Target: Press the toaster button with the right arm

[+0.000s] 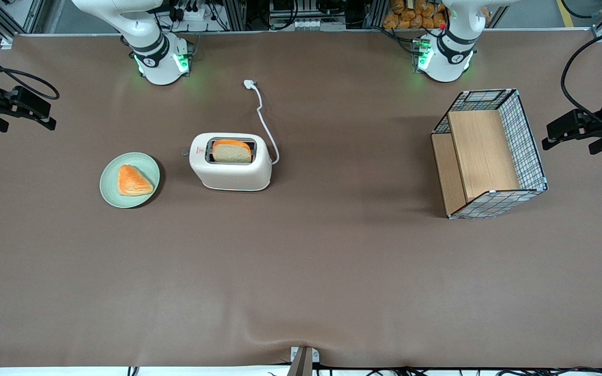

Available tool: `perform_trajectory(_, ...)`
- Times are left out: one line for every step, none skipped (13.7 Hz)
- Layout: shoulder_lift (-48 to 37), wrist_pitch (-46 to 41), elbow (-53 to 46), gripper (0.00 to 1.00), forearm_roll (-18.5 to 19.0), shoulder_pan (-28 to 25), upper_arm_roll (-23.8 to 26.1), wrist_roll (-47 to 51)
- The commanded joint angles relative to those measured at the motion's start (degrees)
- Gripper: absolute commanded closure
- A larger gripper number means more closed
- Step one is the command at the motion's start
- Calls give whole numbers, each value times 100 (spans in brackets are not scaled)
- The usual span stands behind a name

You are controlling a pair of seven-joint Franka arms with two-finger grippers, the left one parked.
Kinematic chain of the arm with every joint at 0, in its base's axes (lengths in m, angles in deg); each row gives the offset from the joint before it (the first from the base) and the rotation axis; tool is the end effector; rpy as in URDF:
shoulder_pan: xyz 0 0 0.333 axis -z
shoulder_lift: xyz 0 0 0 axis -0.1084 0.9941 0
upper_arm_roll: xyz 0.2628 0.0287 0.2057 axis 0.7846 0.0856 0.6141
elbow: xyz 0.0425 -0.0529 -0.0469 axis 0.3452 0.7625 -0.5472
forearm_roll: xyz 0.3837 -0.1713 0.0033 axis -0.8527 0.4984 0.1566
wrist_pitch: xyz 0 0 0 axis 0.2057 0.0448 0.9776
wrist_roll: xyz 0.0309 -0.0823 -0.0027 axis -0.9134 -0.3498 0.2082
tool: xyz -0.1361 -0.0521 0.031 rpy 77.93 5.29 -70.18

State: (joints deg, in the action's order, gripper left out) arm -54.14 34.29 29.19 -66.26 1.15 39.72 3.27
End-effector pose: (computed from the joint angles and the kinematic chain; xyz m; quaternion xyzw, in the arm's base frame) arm 0.5609 0.0128 0.6381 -0.9998 -0.0120 0.0040 0.0162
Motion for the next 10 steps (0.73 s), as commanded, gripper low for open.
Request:
perform_trajectory(44,36,-52,0,-13,-38,14,67)
perform_trajectory(44,36,-61,0,-30,-38,14,75)
perform_trajectory(44,28,-61,0,-39,-38,14,75)
perform_trajectory(44,36,-61,0,-39,-46,22,75)
perform_trajectory(44,36,-61,0,-39,-73,23,75)
perform_trajectory(44,36,-52,0,-48,-90,23,75)
perform_trajectory(79,36,-35,0,-48,-108,23,84)
perform_trajectory(88,36,-34,0,-48,-134,23,84)
perform_trajectory(88,36,-43,0,-57,-134,23,84)
perform_trajectory(88,36,-43,0,-57,-134,23,93)
